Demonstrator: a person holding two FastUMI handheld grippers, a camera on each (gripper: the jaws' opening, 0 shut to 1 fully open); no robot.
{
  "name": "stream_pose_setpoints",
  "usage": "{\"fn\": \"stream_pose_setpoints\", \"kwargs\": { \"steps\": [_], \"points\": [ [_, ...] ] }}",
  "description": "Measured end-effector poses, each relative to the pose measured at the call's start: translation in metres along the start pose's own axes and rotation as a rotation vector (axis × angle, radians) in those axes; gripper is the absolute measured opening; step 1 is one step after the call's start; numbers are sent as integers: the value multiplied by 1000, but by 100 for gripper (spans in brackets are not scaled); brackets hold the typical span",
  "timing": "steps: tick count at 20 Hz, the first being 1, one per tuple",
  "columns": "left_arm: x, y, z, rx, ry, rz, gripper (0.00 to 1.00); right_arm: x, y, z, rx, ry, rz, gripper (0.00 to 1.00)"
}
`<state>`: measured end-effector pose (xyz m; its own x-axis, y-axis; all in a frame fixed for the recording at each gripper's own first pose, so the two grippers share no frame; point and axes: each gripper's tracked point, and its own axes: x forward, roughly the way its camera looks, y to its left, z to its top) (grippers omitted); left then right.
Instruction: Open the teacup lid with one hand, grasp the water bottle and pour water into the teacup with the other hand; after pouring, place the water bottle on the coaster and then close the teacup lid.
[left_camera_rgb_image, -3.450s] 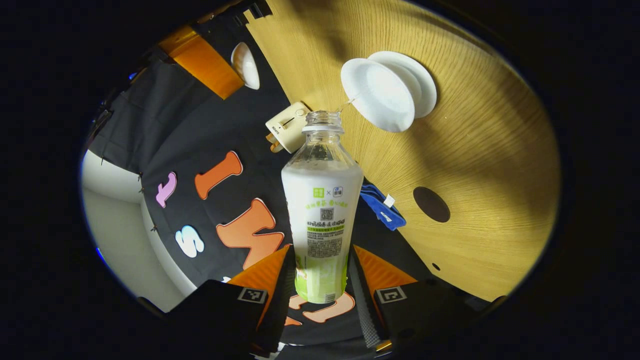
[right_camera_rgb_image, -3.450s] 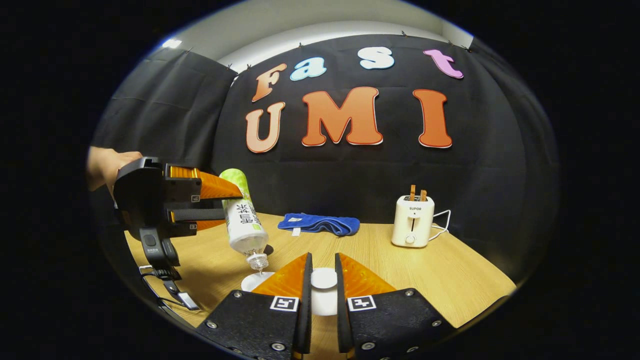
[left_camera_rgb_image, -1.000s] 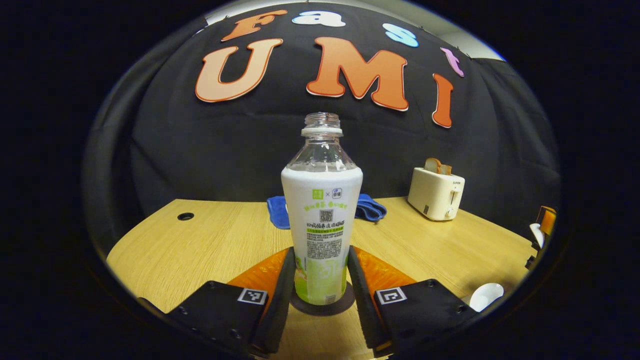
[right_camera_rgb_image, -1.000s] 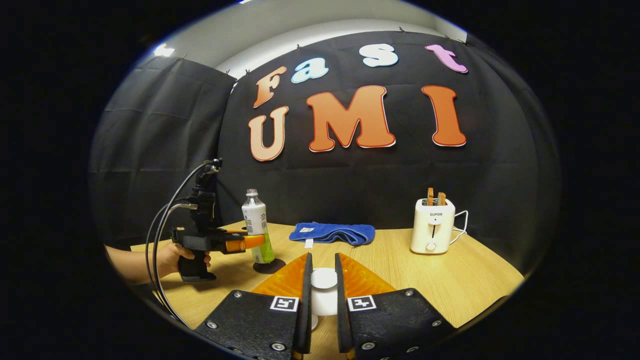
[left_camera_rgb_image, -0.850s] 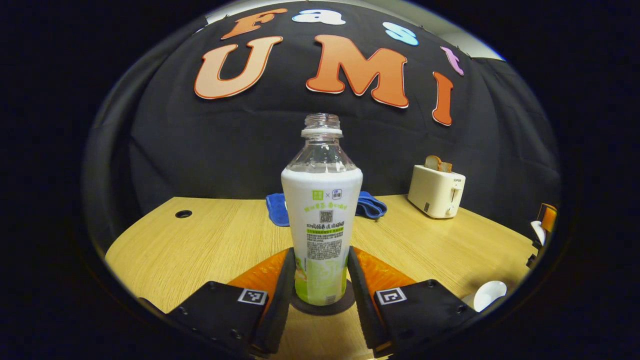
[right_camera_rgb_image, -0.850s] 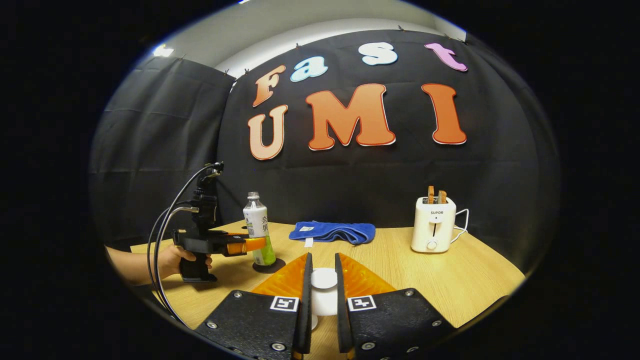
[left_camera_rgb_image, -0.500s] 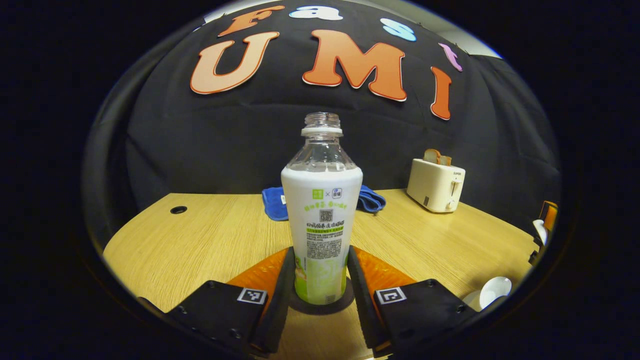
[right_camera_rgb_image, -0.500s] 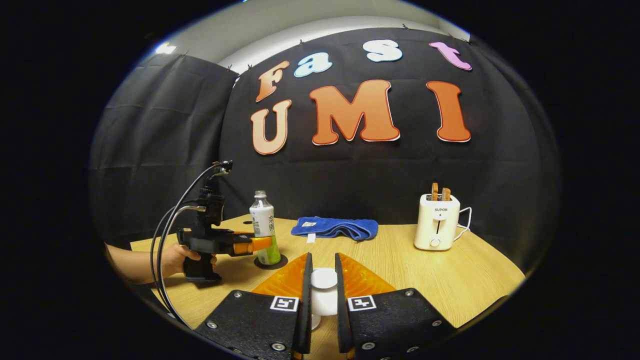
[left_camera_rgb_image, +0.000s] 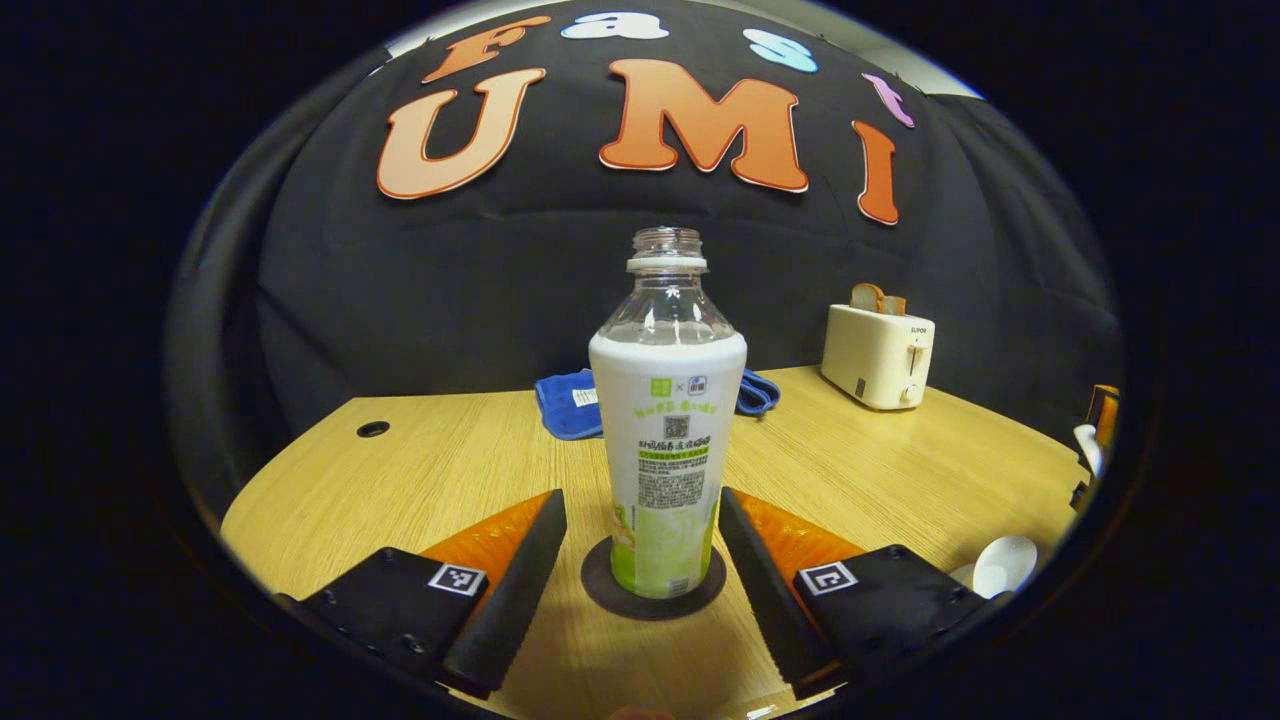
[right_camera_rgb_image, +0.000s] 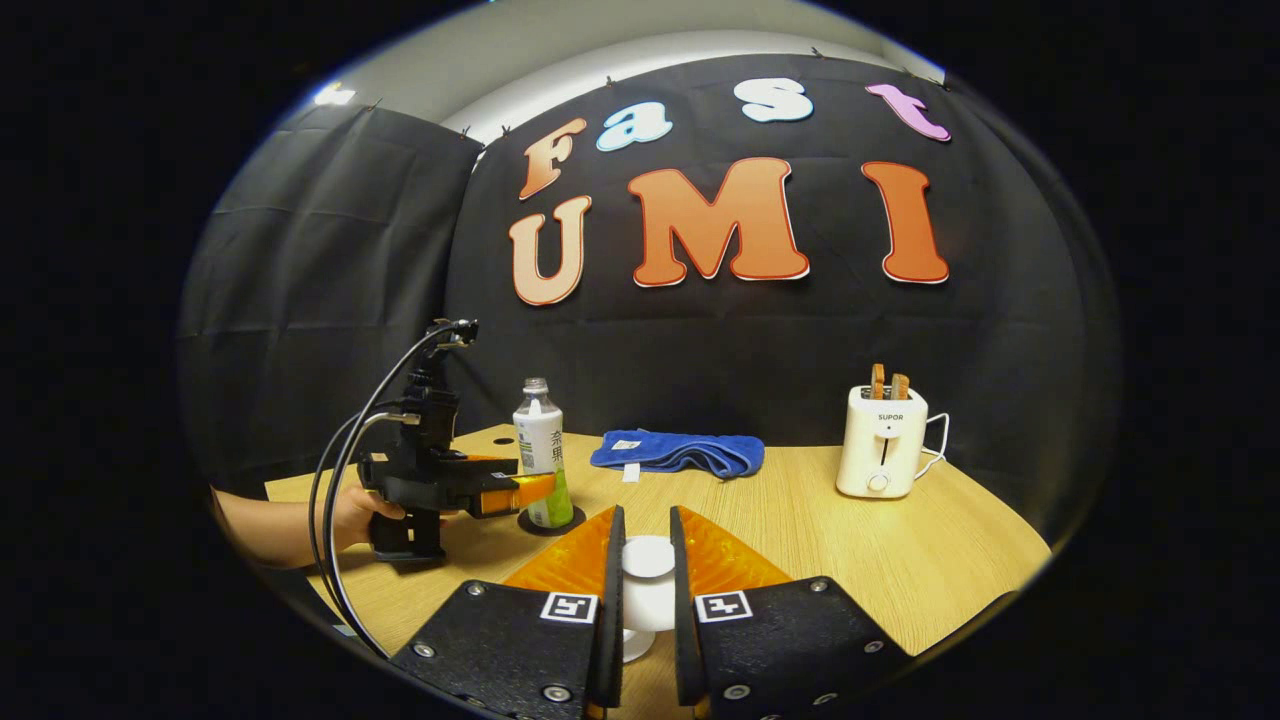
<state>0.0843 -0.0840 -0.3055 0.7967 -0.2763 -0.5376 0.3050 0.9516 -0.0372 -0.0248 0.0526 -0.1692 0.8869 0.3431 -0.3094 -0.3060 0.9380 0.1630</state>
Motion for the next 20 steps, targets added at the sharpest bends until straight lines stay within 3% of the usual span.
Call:
{"fn": "stream_pose_setpoints", "kwargs": {
  "steps": [20],
  "points": [
    [-119,13,84,46,-281,144,97,22,45,-48,-31,101,78,22]
  ]
}}
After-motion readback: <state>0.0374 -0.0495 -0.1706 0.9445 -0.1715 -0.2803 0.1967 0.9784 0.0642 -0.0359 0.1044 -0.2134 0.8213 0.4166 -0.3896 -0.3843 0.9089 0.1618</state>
